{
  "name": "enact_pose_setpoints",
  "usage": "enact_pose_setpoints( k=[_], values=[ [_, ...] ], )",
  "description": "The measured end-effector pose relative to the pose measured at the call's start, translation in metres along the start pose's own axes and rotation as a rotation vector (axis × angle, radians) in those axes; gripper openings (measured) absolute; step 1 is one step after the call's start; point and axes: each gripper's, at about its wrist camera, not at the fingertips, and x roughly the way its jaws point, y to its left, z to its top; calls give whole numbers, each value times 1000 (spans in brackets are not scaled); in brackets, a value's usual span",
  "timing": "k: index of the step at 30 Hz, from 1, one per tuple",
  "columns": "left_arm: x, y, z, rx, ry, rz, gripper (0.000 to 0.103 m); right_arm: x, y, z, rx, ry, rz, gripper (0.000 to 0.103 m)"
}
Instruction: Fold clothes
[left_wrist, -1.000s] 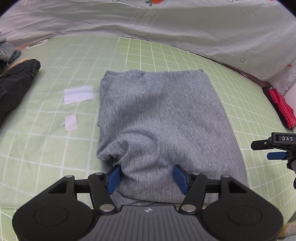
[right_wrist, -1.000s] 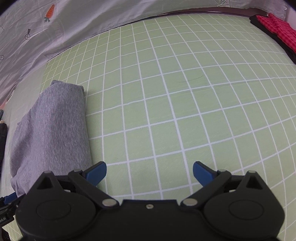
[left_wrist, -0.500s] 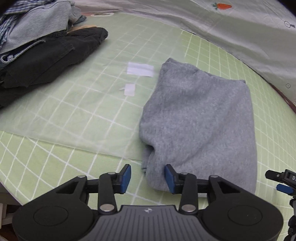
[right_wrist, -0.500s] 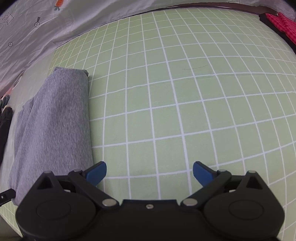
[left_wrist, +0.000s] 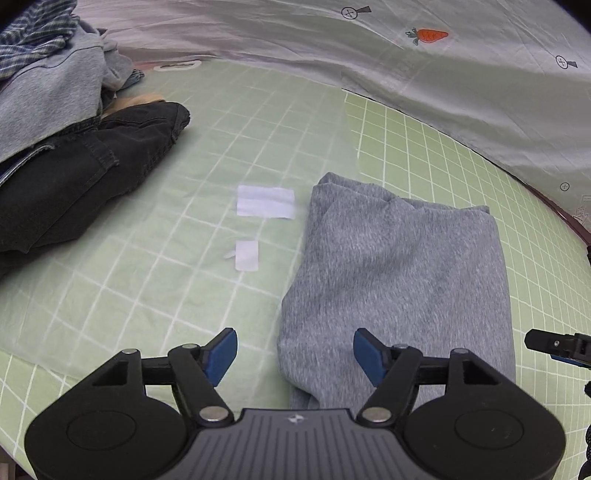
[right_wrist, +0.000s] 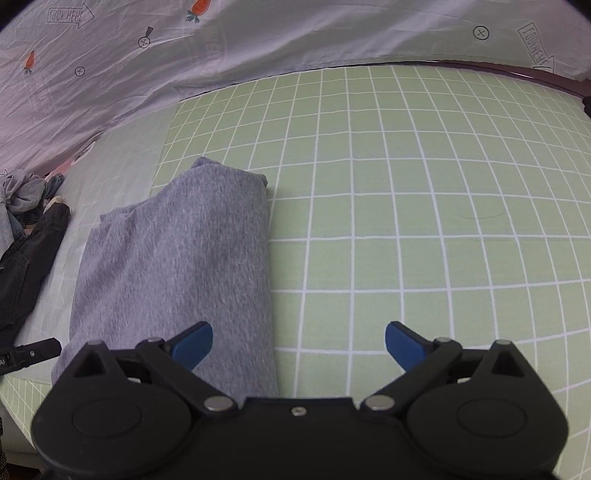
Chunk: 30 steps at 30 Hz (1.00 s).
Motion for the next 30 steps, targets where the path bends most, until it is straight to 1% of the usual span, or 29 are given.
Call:
enact_pose_setpoints(
  k=[4,9,11,12,13,15,17,18,19,20,21,22,23,24,25,26,27,28,29,30],
  values=[
    [22,-8,22,24,14,-35,73,21,16,17,15,27,32,101],
    [52,-16,38,46,78,-105,74,49,32,30,42,74,54,101],
    [61,-18,38,56,84,-105,74,59,37,32,46,95,58,101],
    [65,-18,38,42,89,-109,74,63,40,32,39,104,53,102],
    [68,-18,38,29,93,-114,78,67,42,33,31,113,47,102],
    [70,-21,38,17,81,-142,81,70,49,32,3,114,29,103],
    [70,-28,36,55,76,-145,80,72,56,31,-30,110,9,103],
    [70,-33,34,85,74,-148,78,72,59,30,-44,107,8,103],
    [69,-37,33,111,67,-147,67,72,62,29,-60,101,17,100],
    [68,-41,31,129,62,-141,59,71,65,29,-86,92,27,97],
    [67,-44,30,132,64,-142,48,69,68,27,-122,82,30,86],
    [67,-43,28,105,75,-170,33,68,72,26,-162,75,30,77],
    [67,-42,27,80,85,-196,27,67,77,25,-203,71,25,72],
    [65,-43,24,64,81,-203,25,66,79,23,-231,65,28,59],
    [63,-43,22,48,77,-210,23,64,79,22,-230,56,42,53],
    [61,-44,19,31,73,-218,23,61,77,21,-216,48,52,51],
    [59,-45,17,19,69,-224,22,56,74,20,-201,36,68,45],
    [53,-51,15,33,60,-229,21,49,70,20,-191,24,87,36],
    [48,-57,13,48,52,-235,21,43,67,19,-187,15,96,34],
    [42,-63,10,62,44,-256,21,35,64,17,-184,3,99,30]
  ],
)
